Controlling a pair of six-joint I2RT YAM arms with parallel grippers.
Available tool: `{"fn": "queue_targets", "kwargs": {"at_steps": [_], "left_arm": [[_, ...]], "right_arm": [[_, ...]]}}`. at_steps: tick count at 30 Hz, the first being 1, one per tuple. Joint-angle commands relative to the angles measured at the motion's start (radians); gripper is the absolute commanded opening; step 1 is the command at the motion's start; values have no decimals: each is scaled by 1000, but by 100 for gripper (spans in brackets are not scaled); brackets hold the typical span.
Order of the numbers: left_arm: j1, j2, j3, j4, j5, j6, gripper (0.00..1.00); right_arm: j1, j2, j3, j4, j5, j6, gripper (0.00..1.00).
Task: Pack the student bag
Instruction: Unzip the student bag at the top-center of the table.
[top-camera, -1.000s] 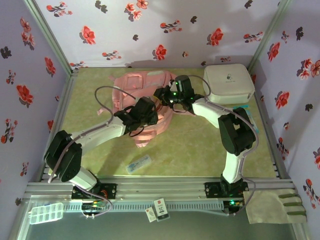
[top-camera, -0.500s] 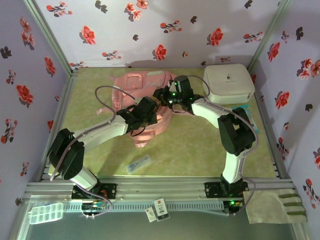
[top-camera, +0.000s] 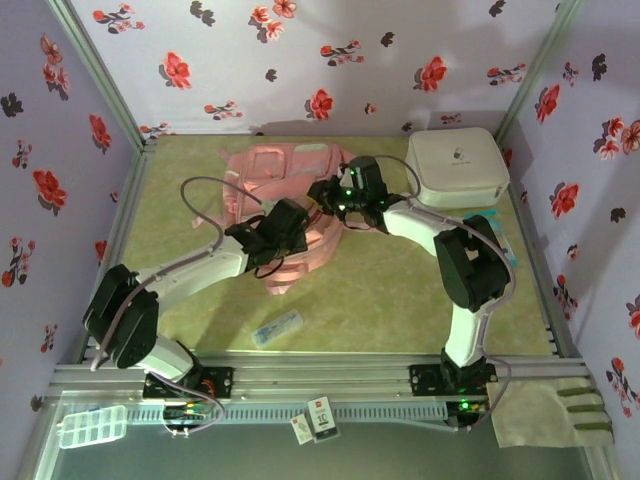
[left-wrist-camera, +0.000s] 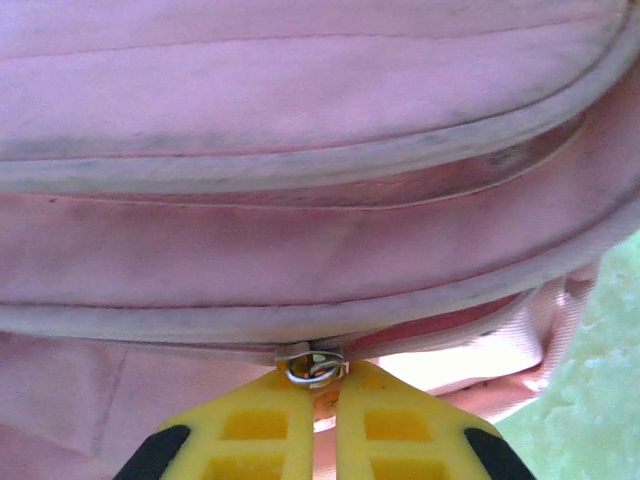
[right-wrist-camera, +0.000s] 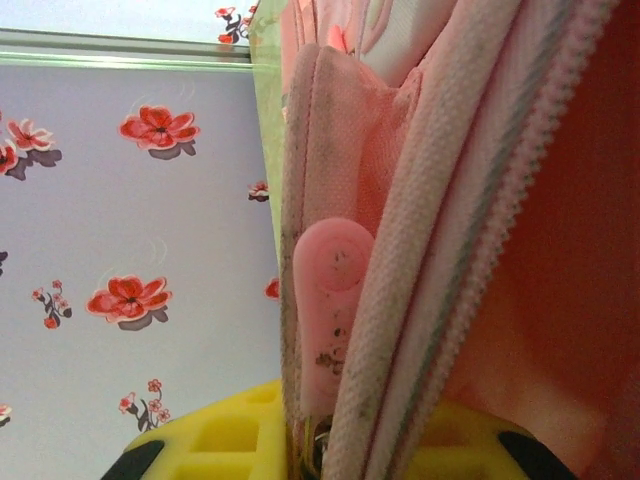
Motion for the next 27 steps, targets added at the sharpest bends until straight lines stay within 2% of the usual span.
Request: {"fn": "queue_targets", "kwargs": {"at_steps": [1, 5, 8, 14, 19, 22, 27], "left_arm": [[38, -58, -50, -69, -39, 8, 0], [106, -111, -134, -39, 27, 8, 0], [160, -143, -186, 37, 144, 44, 2], [172, -137, -154, 63, 199, 152, 19], [172, -106, -131, 32, 191, 163, 31], [172, -83, -115, 5, 175, 161, 31], [169, -74, -98, -31, 129, 183, 19]], "right_arm": [[-23, -46, -14, 139, 42, 23, 11], [-36, -57, -31, 149, 51, 28, 11], [-37, -59, -32, 152, 43, 25, 12], [-34, -49, -37, 176, 20, 45, 13], [-32, -54, -39, 182, 15, 49, 13], [-33, -56, -40, 182, 16, 48, 13], [-34, -56, -43, 182, 19, 44, 13]]}}
